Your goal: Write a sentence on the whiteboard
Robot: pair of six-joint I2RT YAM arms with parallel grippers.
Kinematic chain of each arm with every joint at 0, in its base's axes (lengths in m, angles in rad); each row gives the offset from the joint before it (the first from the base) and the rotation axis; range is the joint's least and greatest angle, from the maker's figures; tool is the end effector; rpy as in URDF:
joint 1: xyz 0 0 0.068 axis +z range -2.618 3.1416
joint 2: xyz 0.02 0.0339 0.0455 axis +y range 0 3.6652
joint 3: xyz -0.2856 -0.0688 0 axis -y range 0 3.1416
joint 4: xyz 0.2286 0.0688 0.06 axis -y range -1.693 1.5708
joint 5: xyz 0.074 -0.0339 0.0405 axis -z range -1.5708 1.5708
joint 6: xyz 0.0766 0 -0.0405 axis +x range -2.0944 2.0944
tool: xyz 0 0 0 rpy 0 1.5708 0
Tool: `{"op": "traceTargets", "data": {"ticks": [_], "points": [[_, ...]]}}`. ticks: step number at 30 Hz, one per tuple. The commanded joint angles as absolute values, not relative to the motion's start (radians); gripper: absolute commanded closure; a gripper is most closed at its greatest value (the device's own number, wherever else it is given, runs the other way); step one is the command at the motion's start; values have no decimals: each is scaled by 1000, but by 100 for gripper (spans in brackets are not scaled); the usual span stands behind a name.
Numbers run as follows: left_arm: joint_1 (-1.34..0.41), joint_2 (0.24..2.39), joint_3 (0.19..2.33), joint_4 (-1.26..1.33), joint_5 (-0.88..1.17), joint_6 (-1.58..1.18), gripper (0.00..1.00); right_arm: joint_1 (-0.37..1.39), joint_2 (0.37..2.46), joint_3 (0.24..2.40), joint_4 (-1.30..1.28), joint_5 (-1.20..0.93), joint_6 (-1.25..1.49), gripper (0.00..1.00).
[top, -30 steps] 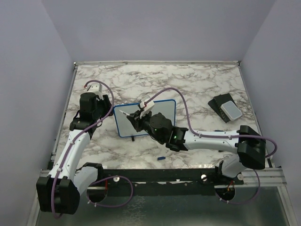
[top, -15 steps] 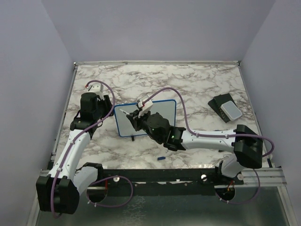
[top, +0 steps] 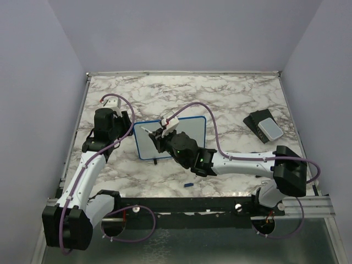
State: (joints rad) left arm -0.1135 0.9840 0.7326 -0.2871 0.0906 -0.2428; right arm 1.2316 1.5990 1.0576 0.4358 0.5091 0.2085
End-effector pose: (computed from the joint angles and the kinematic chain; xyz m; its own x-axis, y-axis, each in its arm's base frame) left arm 0.2250 -0.0326 0.2755 -0.5403 -0.1794 -0.8221 0.0619 0.9659 -0.2514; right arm 0.1666 0.3601 0.3177 -0.1714 0.0575 -0.9835 -0.6406 0.7520 0.1556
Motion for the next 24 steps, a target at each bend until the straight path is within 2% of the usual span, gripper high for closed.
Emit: {"op": "traceTargets", "data": {"ticks": [1,24], "points": [[-122,977,721,-295,125,-236,52,1238,1613,1076,415,569,210,100],[-123,970,721,-297,118,-235,52,1238,1551,1018,413,635,202,100]]}}
